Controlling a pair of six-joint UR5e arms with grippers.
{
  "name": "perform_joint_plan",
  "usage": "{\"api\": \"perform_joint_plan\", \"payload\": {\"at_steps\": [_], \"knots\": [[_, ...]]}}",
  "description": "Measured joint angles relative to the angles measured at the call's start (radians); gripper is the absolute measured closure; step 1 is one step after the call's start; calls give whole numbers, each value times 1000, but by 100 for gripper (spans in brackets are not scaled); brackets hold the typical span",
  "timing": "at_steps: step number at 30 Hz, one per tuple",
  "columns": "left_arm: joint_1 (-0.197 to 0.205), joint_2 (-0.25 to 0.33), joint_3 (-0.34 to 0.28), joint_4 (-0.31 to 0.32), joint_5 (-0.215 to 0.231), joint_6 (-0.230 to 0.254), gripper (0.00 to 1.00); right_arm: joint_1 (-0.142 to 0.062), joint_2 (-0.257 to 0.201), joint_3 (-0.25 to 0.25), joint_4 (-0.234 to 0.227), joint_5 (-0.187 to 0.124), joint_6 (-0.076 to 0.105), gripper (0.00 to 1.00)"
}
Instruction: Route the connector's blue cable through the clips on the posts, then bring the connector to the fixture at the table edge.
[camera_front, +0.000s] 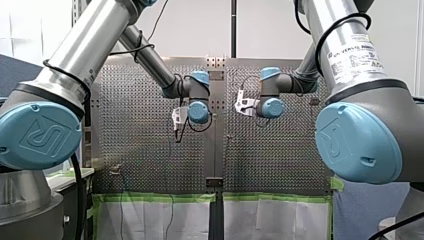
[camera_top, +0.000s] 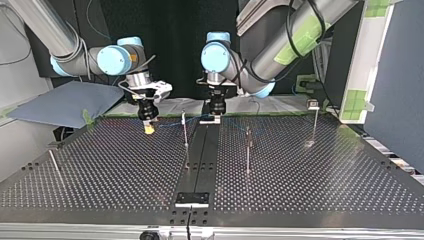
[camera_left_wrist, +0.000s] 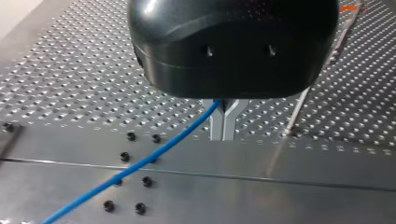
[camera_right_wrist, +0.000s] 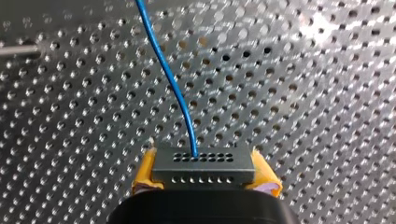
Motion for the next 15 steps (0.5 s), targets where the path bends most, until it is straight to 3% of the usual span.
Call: {"api": "perform_joint_plan", "payload": {"at_steps": [9, 15], "knots": [[-7, -5, -32, 22, -11, 1, 100, -7, 23, 66, -64, 14, -2, 98], [-9, -6, -54, 40, -11, 2, 100, -7, 65, 82, -43, 19, -13, 98]]}}
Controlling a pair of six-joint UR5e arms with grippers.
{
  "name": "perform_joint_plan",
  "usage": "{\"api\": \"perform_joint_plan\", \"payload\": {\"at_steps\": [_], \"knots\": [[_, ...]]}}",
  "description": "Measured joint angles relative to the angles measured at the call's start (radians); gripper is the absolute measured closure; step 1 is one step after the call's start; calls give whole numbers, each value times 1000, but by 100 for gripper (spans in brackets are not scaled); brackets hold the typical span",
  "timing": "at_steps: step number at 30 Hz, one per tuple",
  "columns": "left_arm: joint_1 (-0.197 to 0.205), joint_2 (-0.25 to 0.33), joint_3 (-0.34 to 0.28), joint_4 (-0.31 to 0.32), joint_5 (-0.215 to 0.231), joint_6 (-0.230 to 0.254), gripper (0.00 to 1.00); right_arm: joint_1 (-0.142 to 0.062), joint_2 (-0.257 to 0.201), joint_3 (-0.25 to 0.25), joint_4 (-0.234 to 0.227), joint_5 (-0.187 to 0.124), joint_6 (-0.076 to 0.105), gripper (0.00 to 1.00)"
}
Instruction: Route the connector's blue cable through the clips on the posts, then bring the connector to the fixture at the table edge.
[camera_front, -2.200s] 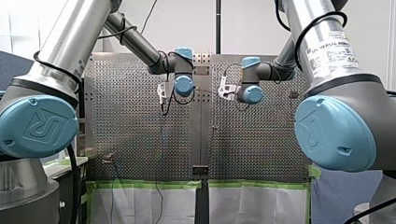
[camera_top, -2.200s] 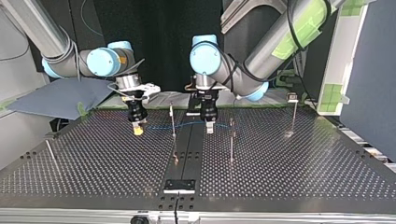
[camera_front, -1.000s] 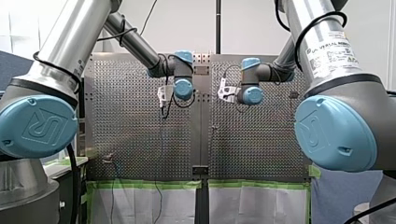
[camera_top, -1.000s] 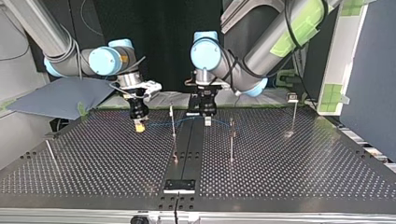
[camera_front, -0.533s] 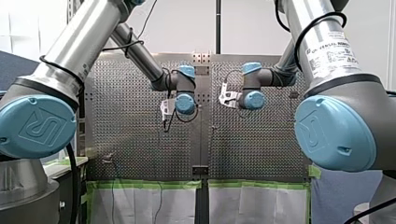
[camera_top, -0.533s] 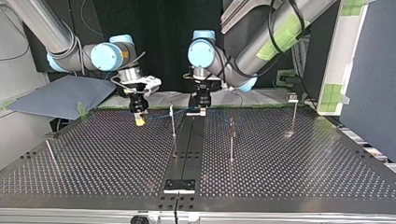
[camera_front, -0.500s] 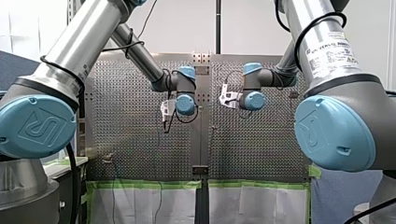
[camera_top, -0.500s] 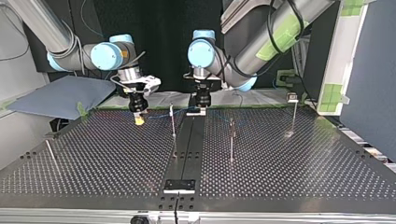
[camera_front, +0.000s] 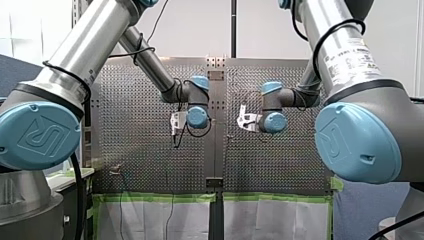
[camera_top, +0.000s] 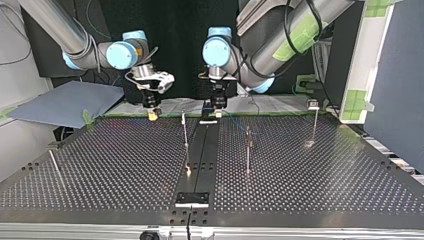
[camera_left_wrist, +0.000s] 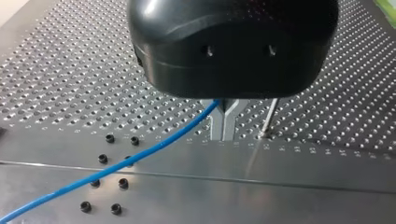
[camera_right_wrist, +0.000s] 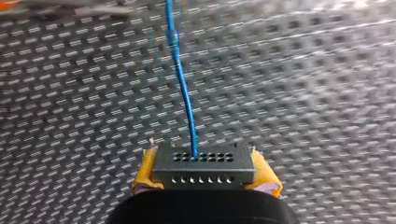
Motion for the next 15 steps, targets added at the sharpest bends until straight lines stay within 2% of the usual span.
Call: {"api": "perform_joint_plan", "payload": {"at_steps": [3, 8, 15], "knots": [[0, 0, -11, 5, -1, 0, 100, 0, 11, 14, -1, 6, -7, 98], [-5, 0, -26, 14, -1, 0, 100, -7, 15, 34, -28, 7, -6, 98], [-13, -1, -51, 34, -1, 0, 100, -19, 16, 44, -36, 5, -8, 98]]}}
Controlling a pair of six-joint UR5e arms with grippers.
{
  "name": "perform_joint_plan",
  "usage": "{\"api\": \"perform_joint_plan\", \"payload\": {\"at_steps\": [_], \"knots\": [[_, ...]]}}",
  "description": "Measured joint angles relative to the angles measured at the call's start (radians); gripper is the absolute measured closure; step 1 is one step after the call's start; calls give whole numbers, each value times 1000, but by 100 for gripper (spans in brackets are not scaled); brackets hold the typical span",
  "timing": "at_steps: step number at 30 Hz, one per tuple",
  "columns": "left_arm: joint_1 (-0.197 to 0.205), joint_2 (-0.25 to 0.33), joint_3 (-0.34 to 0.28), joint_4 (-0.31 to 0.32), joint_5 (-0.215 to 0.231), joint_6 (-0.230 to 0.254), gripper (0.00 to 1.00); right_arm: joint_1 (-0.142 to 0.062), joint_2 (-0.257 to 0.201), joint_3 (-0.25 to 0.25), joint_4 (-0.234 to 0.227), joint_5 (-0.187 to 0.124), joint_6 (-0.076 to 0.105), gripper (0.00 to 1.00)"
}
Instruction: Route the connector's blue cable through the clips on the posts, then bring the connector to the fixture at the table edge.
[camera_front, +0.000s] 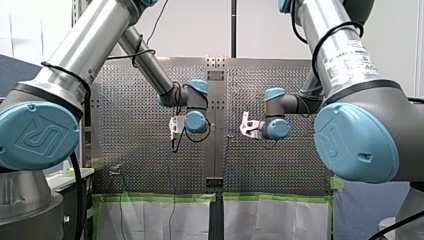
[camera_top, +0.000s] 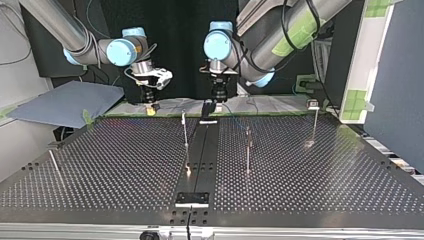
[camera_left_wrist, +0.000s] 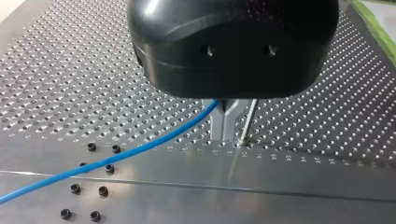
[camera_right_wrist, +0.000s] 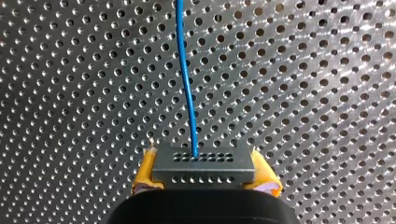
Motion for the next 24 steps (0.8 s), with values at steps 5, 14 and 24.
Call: {"api": "perform_joint_plan", "payload": {"at_steps": [5, 14, 24], "knots": [[-5, 0, -10, 13, 3, 1, 100, -12, 1, 15, -19, -3, -3, 98], [-12, -40, -14, 29, 7, 1, 100, -32, 3, 28, -43, -20, -10, 98], [-11, -77, -13, 57, 11, -5, 100, -41, 9, 34, -66, -51, -17, 98]]}}
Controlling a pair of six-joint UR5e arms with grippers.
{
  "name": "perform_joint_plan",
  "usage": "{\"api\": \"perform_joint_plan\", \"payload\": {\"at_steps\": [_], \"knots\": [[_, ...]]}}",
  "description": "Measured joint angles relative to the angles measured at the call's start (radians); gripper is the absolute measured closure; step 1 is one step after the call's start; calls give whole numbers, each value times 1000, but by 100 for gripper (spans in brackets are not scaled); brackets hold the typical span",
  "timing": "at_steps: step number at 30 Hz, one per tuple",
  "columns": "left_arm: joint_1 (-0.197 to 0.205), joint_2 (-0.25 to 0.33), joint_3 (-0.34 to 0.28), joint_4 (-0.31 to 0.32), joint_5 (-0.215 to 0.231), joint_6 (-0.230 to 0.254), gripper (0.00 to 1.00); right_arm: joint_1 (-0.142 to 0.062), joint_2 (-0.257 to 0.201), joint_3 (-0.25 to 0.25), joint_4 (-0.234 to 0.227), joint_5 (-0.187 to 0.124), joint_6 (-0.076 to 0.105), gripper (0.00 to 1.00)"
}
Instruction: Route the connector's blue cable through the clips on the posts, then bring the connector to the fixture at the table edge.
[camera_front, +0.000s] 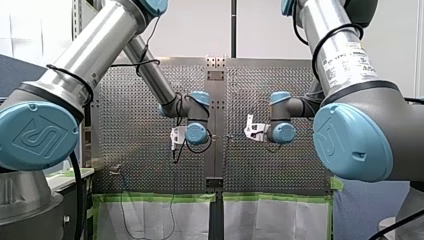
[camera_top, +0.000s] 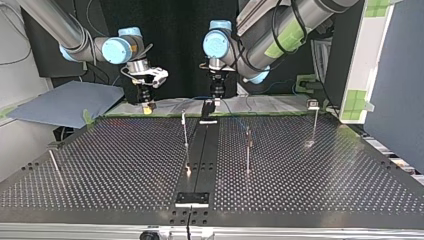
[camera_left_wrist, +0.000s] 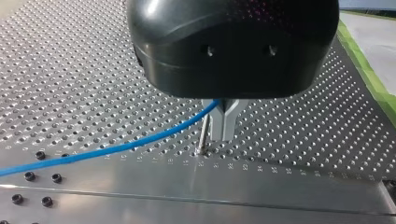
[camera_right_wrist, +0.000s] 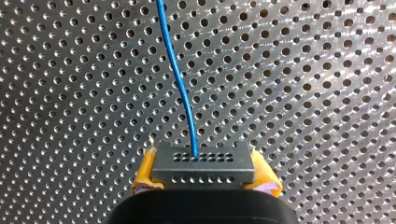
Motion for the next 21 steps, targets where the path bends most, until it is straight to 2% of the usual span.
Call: {"api": "perform_joint_plan", "payload": {"at_steps": [12, 21], "knots": [[8, -1, 0, 4, 1, -4, 100, -7, 43, 0, -37, -11, -8, 98], [13, -1, 1, 9, 3, -4, 100, -29, 49, 0, -57, -20, -7, 98]]}}
